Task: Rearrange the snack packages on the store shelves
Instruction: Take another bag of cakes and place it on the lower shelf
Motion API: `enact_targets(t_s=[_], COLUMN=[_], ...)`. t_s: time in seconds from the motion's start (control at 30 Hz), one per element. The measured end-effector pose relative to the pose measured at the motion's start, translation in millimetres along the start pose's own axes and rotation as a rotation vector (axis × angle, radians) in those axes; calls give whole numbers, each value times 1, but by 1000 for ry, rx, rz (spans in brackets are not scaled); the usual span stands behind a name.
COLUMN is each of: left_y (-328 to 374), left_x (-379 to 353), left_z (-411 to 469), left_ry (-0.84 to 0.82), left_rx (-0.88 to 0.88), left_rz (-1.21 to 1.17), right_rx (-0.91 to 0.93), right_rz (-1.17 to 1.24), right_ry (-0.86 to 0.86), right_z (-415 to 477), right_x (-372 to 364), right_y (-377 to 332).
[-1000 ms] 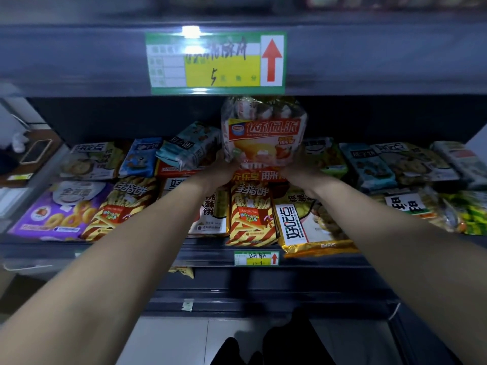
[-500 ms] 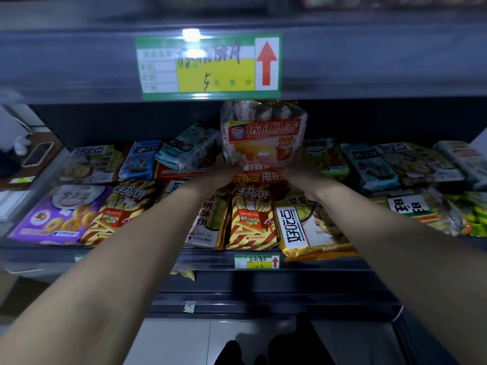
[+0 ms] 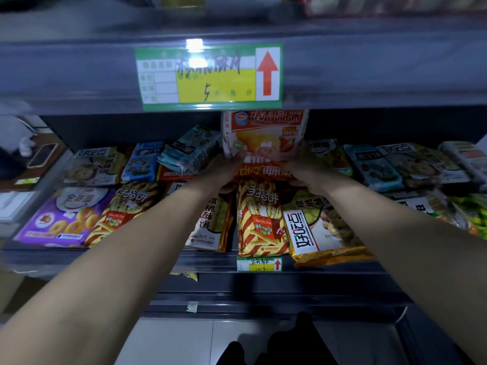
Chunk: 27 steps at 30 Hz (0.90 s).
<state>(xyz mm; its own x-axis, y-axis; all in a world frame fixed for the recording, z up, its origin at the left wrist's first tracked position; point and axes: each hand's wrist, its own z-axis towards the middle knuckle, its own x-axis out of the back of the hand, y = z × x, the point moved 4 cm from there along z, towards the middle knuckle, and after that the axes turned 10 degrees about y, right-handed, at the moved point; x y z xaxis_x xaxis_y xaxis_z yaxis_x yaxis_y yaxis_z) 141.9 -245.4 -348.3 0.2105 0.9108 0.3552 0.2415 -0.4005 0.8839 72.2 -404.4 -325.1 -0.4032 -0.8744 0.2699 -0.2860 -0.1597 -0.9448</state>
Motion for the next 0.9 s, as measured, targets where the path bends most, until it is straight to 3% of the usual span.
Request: enact_targets(t_s=[0.47,0.6,0.9], left_y=[-20,-19,-28], left_x=[0,-3,-11], left_z=[0,2,3], left_ry=[-124,-46,-101], left_rx=[135,111,169], left_rz=[-145,-175,-136], right_rx=[-101,-75,-116], right_rz=[-15,-18,12], right_ry=[-2,12,76], right_z=[0,1,14], right_x=[-11,-10,-17], right_y=[11,11,29])
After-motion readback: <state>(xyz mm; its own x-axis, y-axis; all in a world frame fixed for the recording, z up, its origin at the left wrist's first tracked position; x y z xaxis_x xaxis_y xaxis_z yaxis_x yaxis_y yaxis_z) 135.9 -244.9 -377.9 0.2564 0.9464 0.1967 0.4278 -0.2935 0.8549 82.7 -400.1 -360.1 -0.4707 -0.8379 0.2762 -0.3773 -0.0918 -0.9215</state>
